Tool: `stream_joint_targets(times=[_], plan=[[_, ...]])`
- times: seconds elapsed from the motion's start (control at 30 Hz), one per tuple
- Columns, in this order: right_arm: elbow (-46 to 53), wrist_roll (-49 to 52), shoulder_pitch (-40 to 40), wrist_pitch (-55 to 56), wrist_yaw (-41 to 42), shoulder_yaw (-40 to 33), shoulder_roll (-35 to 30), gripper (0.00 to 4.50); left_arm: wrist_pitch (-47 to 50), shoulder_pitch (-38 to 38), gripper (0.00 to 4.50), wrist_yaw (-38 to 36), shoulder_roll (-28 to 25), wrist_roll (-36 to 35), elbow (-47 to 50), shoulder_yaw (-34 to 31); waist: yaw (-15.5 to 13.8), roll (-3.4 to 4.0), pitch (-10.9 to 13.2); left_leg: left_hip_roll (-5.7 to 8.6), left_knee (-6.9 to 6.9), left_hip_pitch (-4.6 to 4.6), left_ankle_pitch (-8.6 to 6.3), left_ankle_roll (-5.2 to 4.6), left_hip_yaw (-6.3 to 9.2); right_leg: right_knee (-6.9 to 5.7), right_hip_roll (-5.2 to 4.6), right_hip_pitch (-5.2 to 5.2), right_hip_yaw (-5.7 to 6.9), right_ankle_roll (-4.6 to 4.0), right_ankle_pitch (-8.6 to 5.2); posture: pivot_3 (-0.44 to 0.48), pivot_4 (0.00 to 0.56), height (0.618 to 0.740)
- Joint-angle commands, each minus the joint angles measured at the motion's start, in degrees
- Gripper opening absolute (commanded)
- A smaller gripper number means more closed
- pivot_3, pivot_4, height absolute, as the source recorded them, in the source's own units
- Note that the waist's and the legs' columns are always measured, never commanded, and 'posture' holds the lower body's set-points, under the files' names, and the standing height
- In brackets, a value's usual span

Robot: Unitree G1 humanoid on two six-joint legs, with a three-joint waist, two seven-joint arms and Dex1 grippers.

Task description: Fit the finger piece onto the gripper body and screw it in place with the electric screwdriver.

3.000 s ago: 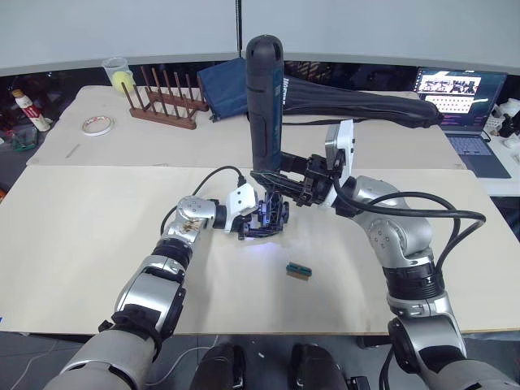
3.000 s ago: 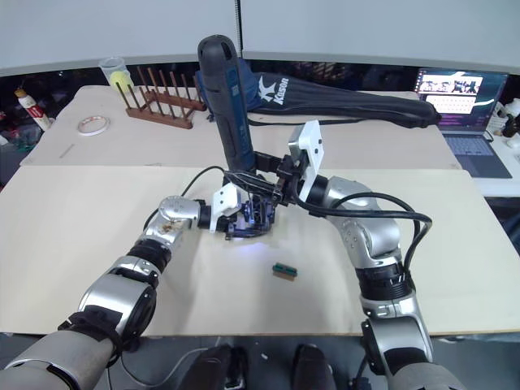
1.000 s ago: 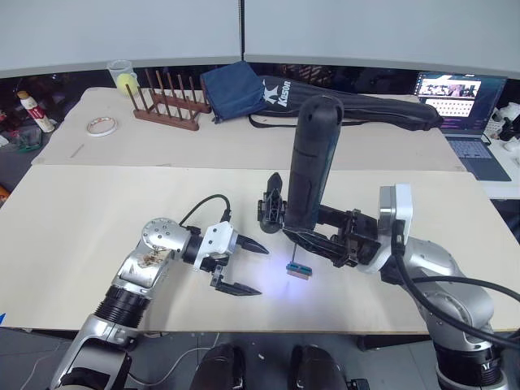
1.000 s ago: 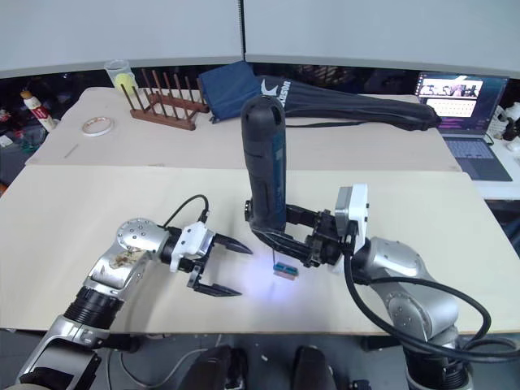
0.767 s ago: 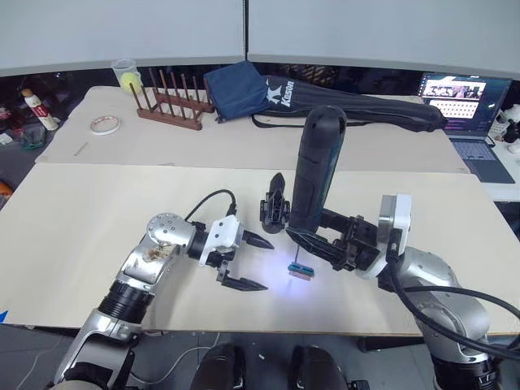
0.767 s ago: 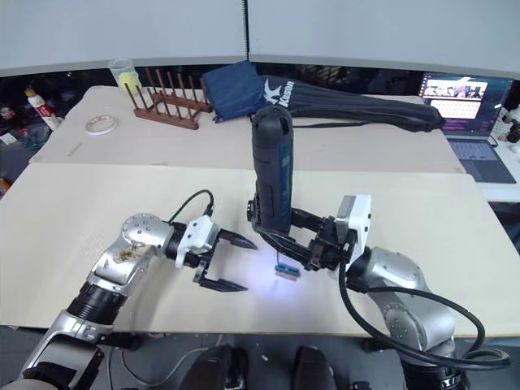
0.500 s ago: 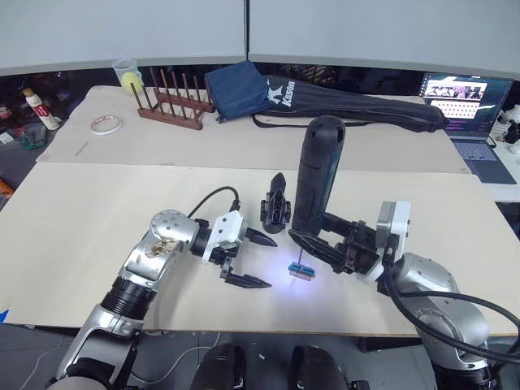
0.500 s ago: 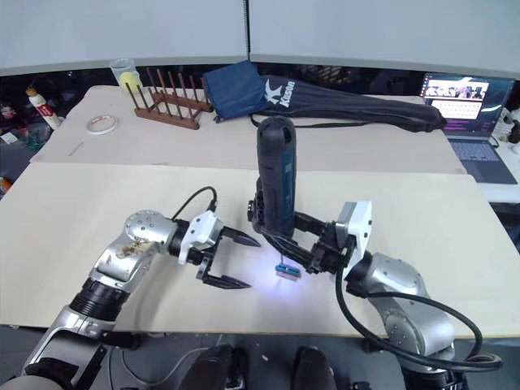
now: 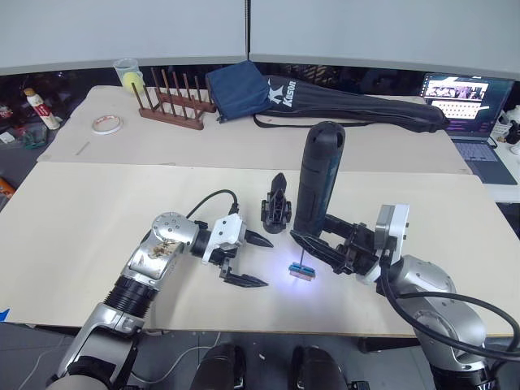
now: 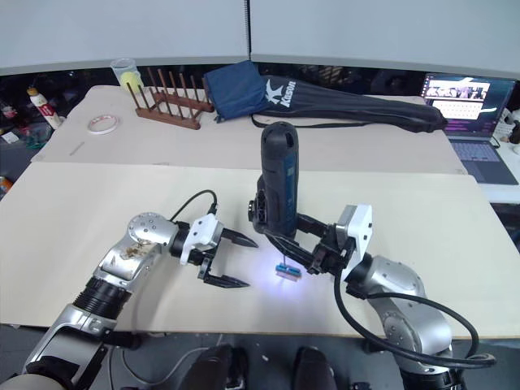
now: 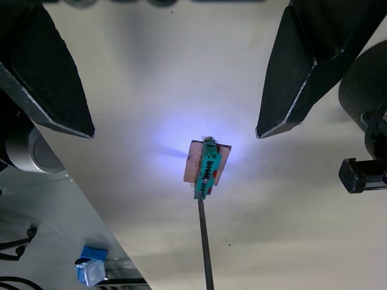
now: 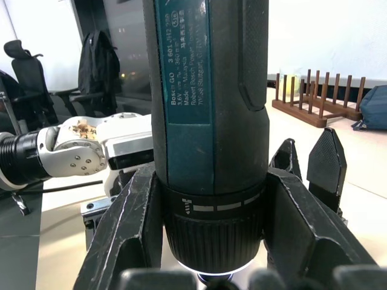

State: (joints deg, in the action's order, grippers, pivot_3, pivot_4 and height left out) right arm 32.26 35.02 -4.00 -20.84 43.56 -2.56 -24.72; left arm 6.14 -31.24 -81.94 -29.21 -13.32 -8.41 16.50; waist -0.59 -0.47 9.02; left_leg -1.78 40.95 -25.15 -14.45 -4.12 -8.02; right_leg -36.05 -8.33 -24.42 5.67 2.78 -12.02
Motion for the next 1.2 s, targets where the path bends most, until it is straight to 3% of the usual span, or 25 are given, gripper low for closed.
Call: stream_joint_targets(times=[0.03, 1.2], plan=[[1.5, 0.6, -0.3, 3.1, 0.4, -0.5, 0.4, 1.93, -1.4, -0.8, 4.50, 0.3, 0.1, 0.2, -0.1, -0.2, 0.0, 0.00, 0.0, 0.00, 0.00, 0.00, 0.00, 0.00, 0.00, 0.00, 0.00, 0.00, 0.00, 0.00, 0.00, 0.000, 0.150, 0.730], [0.0, 0.0, -0.3, 3.7, 0.7, -0.6, 0.1, 1.93, -3.3, -1.7, 4.50, 0.9, 0.6, 0.3, -1.9, 0.0, 0.0, 0.00, 0.0, 0.01, 0.01, 0.00, 0.00, 0.00, 0.00, 0.00, 0.00, 0.00, 0.00, 0.00, 0.00, 0.000, 0.150, 0.730]])
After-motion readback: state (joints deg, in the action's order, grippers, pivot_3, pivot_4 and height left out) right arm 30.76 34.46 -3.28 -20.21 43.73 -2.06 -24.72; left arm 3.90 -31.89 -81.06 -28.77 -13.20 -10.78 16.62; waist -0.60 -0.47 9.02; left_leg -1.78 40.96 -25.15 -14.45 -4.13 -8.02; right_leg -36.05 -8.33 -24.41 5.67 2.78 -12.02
